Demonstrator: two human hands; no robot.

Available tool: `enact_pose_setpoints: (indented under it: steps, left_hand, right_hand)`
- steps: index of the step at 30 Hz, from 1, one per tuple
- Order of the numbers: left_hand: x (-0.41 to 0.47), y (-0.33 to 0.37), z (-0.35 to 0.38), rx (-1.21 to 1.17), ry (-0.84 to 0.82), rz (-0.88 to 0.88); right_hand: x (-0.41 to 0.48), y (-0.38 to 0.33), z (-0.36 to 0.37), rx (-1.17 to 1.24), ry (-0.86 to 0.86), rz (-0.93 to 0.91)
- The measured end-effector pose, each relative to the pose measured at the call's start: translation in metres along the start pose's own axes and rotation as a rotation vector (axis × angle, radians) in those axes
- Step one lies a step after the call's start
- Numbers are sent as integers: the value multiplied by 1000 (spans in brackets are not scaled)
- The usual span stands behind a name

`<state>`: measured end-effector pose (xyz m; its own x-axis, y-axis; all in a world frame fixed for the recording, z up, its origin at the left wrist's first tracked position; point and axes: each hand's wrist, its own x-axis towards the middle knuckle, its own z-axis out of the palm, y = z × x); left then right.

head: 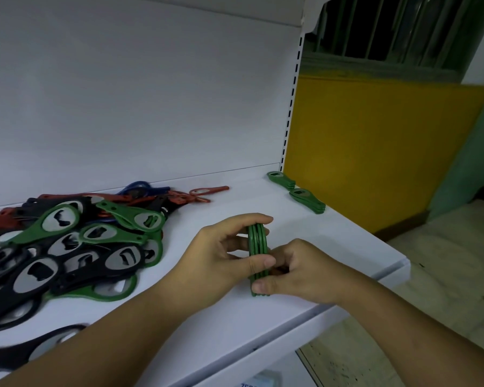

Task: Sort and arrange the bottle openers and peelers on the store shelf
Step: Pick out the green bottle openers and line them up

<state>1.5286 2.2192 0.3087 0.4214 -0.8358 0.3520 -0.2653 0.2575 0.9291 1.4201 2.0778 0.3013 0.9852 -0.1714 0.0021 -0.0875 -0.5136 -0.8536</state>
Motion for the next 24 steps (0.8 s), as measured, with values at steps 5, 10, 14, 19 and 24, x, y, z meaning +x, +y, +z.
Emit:
enact_pose_setpoints:
  steps: [5, 10, 14, 19, 24]
  left_hand:
    - [3, -1, 0, -126, 90, -1]
    - [0, 1, 1, -160, 96, 17]
    - [-2, 2, 4, -150, 69, 32]
    - [-2, 0, 5, -173, 79, 83]
    - [-4, -2, 4, -158, 56, 74]
  right_hand:
    - [1, -1, -4, 22, 33, 21]
    - [-3, -7, -3, 101, 73, 43]
    - [-9, -17, -1, 91, 104, 54]
    - [-15, -26, -2, 68, 153, 61]
    - [-22, -35, -9, 1, 185, 81]
